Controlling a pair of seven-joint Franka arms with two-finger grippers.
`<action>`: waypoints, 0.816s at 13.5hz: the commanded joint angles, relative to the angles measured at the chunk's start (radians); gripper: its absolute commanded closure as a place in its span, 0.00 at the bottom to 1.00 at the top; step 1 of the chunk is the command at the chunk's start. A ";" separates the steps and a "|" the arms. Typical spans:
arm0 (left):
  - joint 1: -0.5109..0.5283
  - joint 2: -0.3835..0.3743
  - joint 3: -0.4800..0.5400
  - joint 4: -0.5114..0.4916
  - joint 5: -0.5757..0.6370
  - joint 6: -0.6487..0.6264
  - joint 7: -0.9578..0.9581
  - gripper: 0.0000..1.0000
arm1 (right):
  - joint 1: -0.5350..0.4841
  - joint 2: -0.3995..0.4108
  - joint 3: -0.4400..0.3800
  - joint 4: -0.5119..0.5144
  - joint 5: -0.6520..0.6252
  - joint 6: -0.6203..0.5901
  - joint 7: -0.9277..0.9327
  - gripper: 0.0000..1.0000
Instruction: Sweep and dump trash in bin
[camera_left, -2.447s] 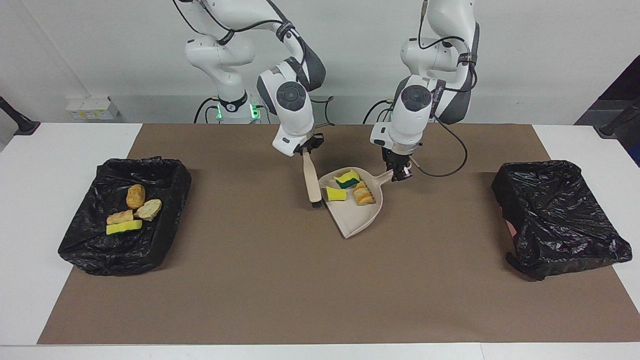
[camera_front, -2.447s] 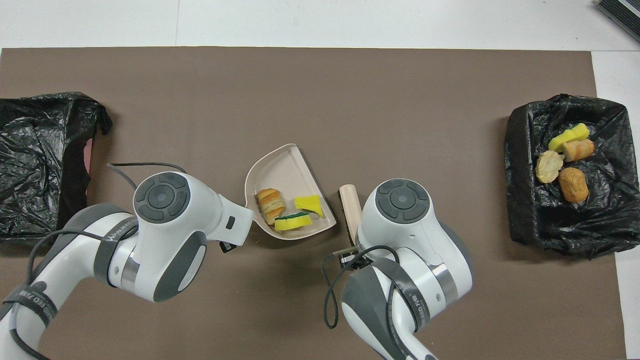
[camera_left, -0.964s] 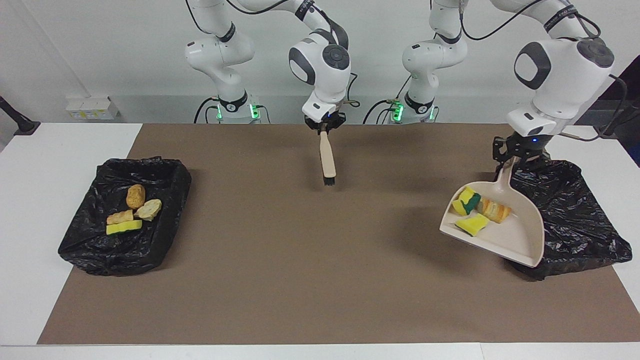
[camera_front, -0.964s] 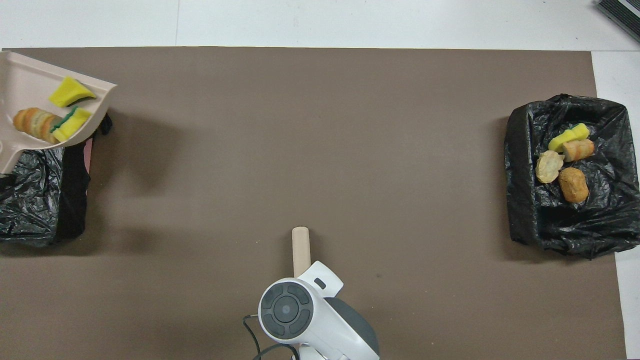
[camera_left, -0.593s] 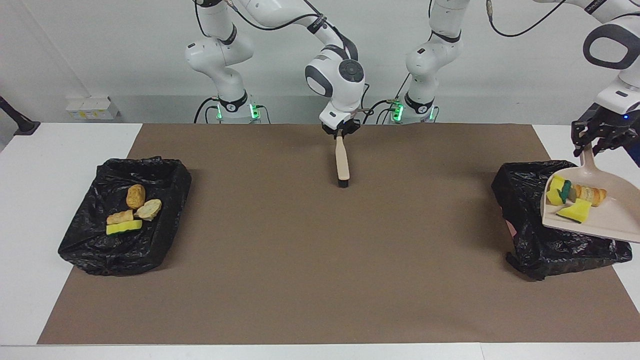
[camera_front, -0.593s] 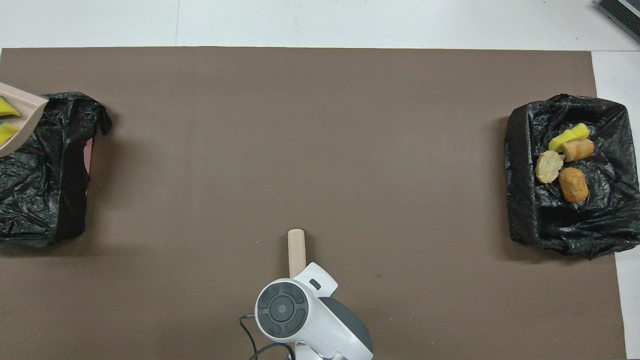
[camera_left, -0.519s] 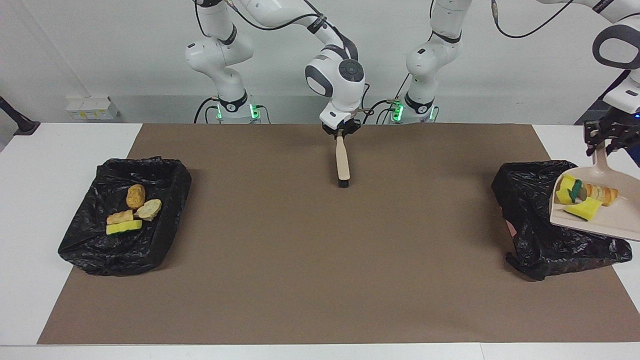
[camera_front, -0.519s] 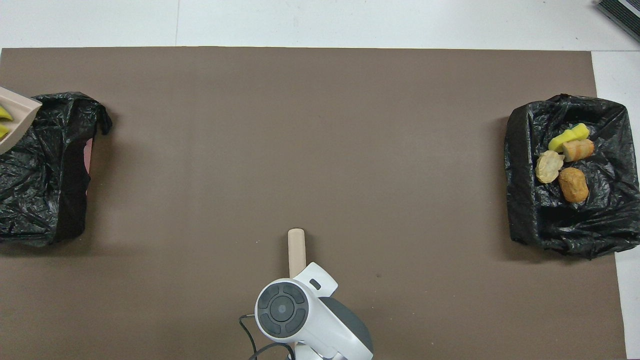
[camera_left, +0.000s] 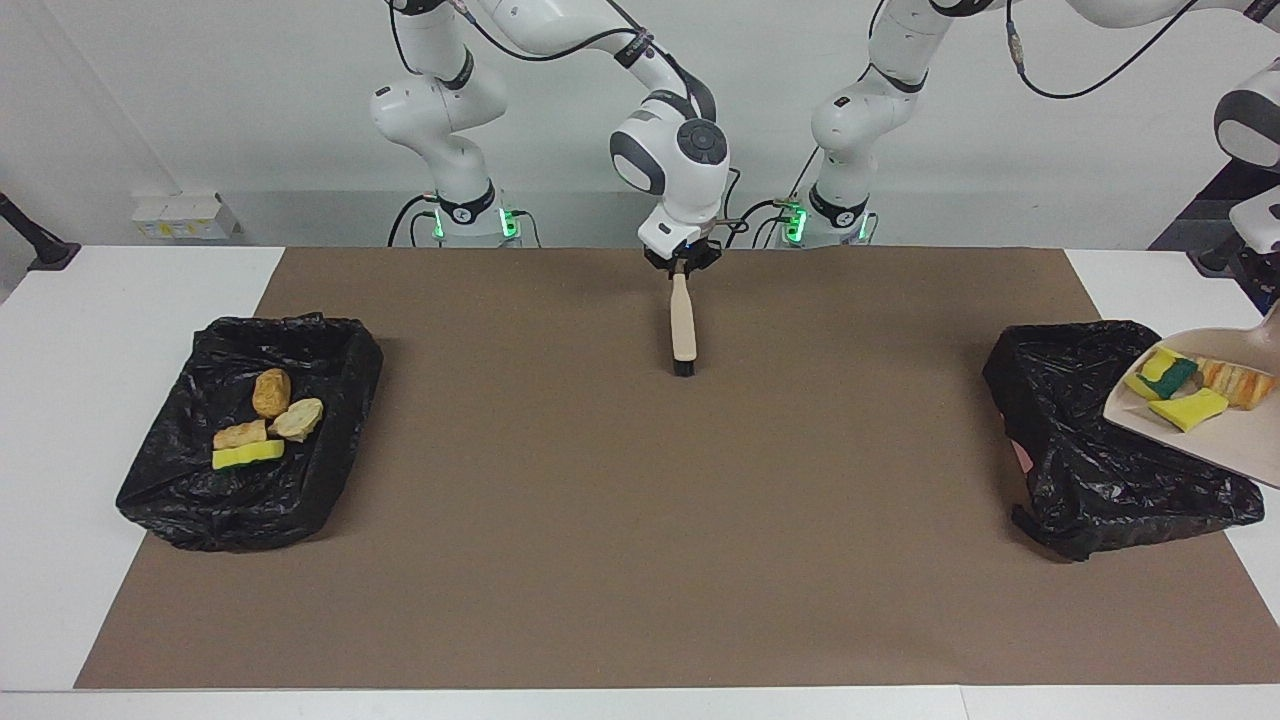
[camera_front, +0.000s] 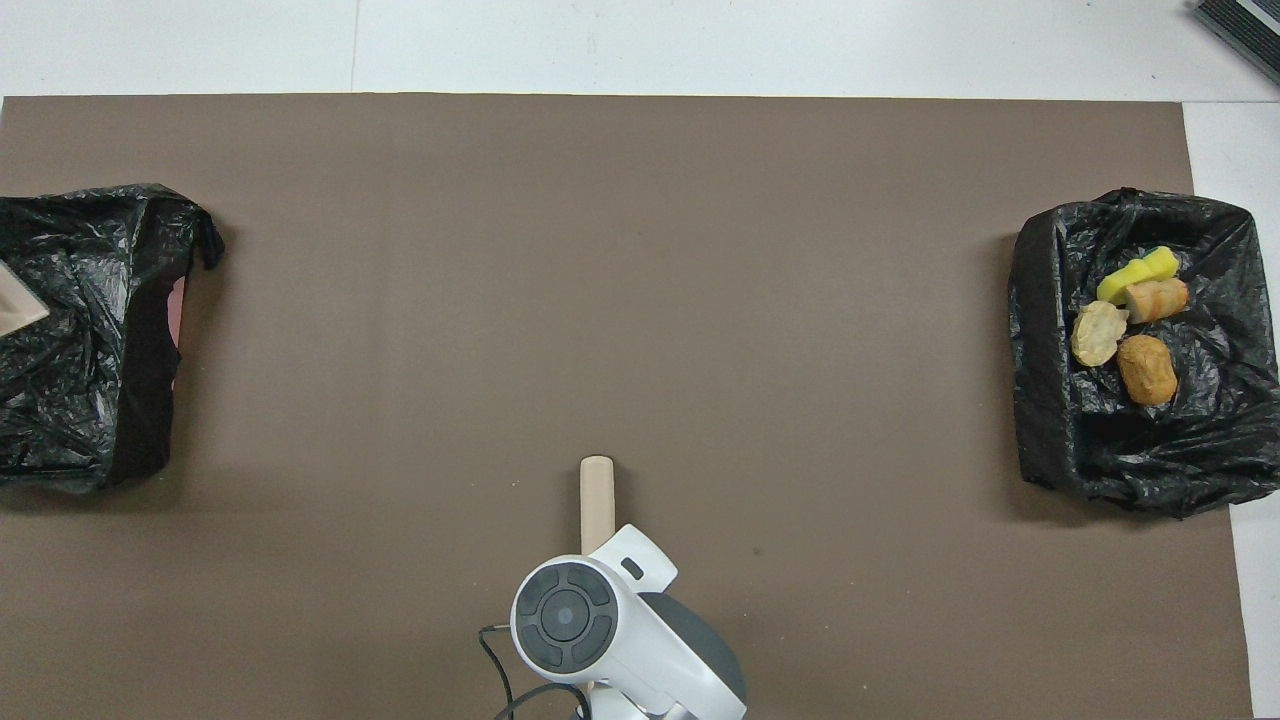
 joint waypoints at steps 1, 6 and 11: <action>-0.049 -0.012 0.010 -0.008 0.165 -0.020 0.052 1.00 | -0.001 0.010 0.001 0.006 -0.010 0.021 0.033 0.85; -0.130 -0.023 0.012 -0.021 0.435 -0.068 0.112 1.00 | -0.011 0.018 0.001 0.023 -0.011 0.004 0.026 0.00; -0.200 -0.010 0.009 0.004 0.582 -0.125 0.109 1.00 | -0.024 0.012 -0.005 0.109 -0.022 -0.116 0.016 0.00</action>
